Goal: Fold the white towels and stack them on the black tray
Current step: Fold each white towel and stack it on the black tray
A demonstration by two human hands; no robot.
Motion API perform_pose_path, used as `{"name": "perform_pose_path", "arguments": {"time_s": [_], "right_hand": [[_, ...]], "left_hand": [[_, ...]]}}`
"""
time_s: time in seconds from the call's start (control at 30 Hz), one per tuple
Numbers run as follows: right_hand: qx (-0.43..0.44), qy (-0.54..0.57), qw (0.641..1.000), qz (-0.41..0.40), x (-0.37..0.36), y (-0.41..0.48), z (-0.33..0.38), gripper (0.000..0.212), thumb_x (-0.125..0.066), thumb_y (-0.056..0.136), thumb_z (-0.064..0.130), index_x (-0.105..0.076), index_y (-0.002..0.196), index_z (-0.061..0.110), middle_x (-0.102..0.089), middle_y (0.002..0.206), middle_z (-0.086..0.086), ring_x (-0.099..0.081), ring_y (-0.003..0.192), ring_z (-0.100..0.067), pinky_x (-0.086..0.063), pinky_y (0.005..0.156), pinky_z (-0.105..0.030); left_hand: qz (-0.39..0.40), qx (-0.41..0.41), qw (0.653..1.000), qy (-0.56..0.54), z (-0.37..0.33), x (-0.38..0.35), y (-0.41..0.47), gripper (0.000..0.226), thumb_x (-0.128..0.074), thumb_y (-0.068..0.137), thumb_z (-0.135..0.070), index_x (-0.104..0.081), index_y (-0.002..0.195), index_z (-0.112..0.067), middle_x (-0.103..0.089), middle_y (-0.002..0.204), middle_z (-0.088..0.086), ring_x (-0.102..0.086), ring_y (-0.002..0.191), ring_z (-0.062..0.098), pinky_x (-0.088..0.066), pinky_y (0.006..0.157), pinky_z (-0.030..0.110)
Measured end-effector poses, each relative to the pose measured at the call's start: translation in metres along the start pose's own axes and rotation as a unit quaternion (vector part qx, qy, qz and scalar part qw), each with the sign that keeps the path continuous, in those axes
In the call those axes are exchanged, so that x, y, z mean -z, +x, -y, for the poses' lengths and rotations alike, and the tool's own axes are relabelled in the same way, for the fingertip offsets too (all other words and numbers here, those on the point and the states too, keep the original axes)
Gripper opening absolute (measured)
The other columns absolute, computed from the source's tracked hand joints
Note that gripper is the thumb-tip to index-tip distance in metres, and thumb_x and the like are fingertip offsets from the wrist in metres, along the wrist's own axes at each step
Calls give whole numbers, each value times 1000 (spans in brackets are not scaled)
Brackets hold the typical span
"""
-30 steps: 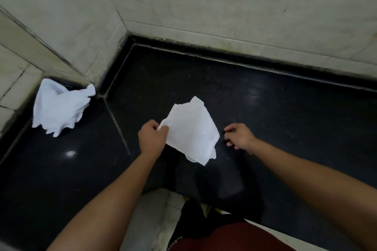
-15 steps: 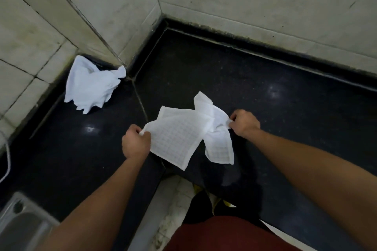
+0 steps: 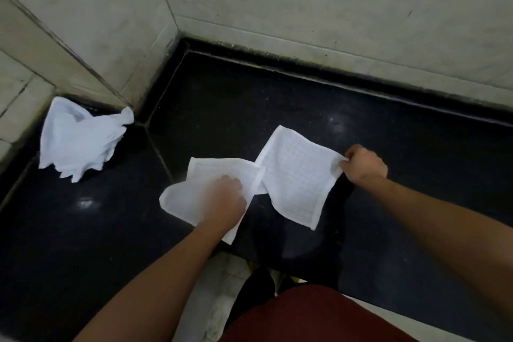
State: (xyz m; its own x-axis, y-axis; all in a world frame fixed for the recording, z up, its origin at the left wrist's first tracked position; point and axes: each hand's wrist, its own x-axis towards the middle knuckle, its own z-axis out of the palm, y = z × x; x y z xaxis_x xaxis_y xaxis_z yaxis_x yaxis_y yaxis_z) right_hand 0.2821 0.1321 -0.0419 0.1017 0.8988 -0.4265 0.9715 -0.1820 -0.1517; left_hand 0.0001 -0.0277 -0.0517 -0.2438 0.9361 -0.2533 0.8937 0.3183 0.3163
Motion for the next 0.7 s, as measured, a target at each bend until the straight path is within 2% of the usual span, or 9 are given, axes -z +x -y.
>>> {"name": "perform_pose_path", "arguments": {"time_s": [0.1, 0.2, 0.27, 0.33, 0.43, 0.53, 0.63, 0.7], "right_hand": [[83, -11, 996, -22, -10, -17, -12, 35, -59, 86, 30, -54, 120, 23, -59, 115, -7, -61, 101, -31, -47, 81, -36], [199, -9, 979, 33, -26, -42, -4, 35, -58, 89, 35, -54, 122, 24, -58, 115, 1, -59, 103, -22, -48, 84, -34], [258, -25, 962, 80, -39, -58, 4, 37, -56, 90, 41, -54, 123, 24, -56, 117, 3, -54, 109, -18, -46, 86, -34], [297, -71, 947, 104, -53, -70, 6, 36, -55, 90, 43, -54, 120, 24, -53, 118, 3, -48, 114, -19, -44, 83, -33], [293, -114, 945, 94, -61, -74, -1, 25, -52, 93, 37, -57, 112, 22, -51, 115, 1, -44, 114, -19, -40, 75, -31], [273, -138, 949, 72, -58, -75, -14, 23, -49, 95, 30, -58, 113, 20, -52, 117, -1, -43, 113, -20, -38, 70, -30], [283, -138, 949, 23, -53, -85, -21, 30, -46, 95, 30, -55, 122, 17, -51, 122, -3, -45, 114, -22, -38, 68, -31], [318, -137, 938, 28, -55, -98, -20, 35, -49, 92, 34, -54, 123, 18, -51, 120, -2, -46, 112, -22, -40, 68, -31]], "left_hand": [[28, -72, 997, 26, -16, -17, -3, 23, -53, 87, -22, -61, 107, -15, -54, 114, 4, -50, 100, 21, -44, 84, 35], [56, -137, 986, 74, -23, -33, -9, 27, -52, 85, -18, -62, 109, -13, -52, 116, 6, -49, 104, 26, -42, 83, 36], [69, -149, 981, 100, -22, -38, -11, 28, -52, 83, -17, -61, 109, -12, -51, 122, 8, -48, 107, 28, -40, 84, 37], [65, -117, 986, 104, -15, -37, -10, 26, -52, 83, -15, -60, 108, -12, -50, 124, 9, -47, 108, 29, -41, 86, 39], [62, -54, 990, 116, -3, -28, -4, 26, -50, 86, -18, -55, 112, -15, -47, 123, 7, -46, 109, 25, -43, 88, 38], [57, -36, 987, 148, 1, -23, -2, 27, -51, 87, -21, -55, 113, -15, -46, 127, 7, -46, 111, 25, -43, 90, 38], [13, -107, 982, 153, -11, -23, 0, 25, -54, 86, -16, -62, 109, -12, -52, 127, 10, -47, 113, 27, -40, 94, 40], [26, -169, 974, 151, -25, -26, 3, 25, -52, 87, -14, -62, 110, -12, -54, 123, 7, -47, 112, 25, -38, 96, 37]]}}
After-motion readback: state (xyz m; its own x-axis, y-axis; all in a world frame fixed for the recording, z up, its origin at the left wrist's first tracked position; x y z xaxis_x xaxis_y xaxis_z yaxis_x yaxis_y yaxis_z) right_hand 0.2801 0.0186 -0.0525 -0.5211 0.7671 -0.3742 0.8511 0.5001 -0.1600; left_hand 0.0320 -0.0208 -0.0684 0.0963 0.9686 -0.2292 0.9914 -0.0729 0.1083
